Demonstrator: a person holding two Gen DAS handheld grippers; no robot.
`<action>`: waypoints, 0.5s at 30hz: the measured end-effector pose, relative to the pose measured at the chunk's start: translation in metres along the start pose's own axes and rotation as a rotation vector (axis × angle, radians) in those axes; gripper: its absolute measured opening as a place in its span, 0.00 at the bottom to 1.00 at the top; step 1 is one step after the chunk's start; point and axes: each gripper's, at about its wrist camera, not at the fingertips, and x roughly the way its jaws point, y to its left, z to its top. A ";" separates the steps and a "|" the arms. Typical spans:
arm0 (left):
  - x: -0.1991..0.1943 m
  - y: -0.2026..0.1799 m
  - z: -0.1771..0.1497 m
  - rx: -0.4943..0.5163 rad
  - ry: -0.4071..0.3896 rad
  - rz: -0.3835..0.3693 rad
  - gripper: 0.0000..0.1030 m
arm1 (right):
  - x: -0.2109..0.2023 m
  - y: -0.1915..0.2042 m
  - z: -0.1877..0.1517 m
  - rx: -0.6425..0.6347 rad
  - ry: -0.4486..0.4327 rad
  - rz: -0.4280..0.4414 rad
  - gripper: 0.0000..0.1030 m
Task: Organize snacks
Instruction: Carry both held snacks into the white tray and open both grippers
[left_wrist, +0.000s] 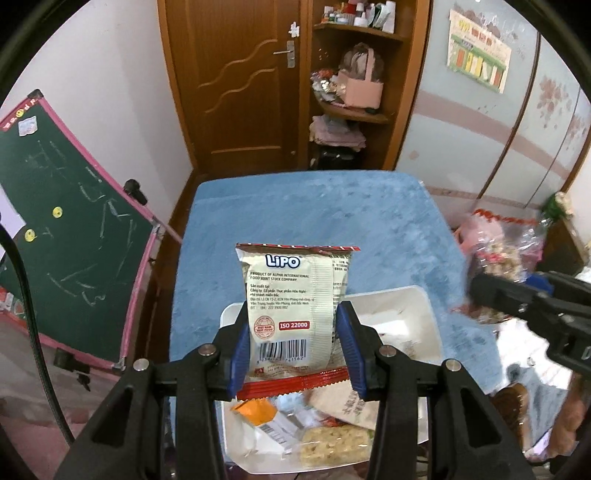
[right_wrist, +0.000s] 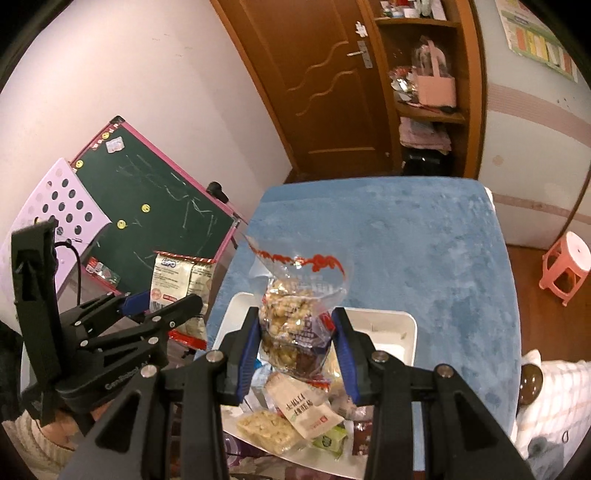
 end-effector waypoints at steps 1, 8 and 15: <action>0.004 0.000 -0.004 -0.001 0.009 0.008 0.41 | 0.003 -0.002 -0.003 0.003 0.006 -0.011 0.38; 0.030 -0.002 -0.029 -0.013 0.088 0.024 0.41 | 0.022 -0.009 -0.024 0.044 0.075 -0.034 0.38; 0.042 -0.010 -0.043 -0.004 0.123 0.025 0.41 | 0.036 -0.008 -0.036 0.038 0.131 -0.031 0.38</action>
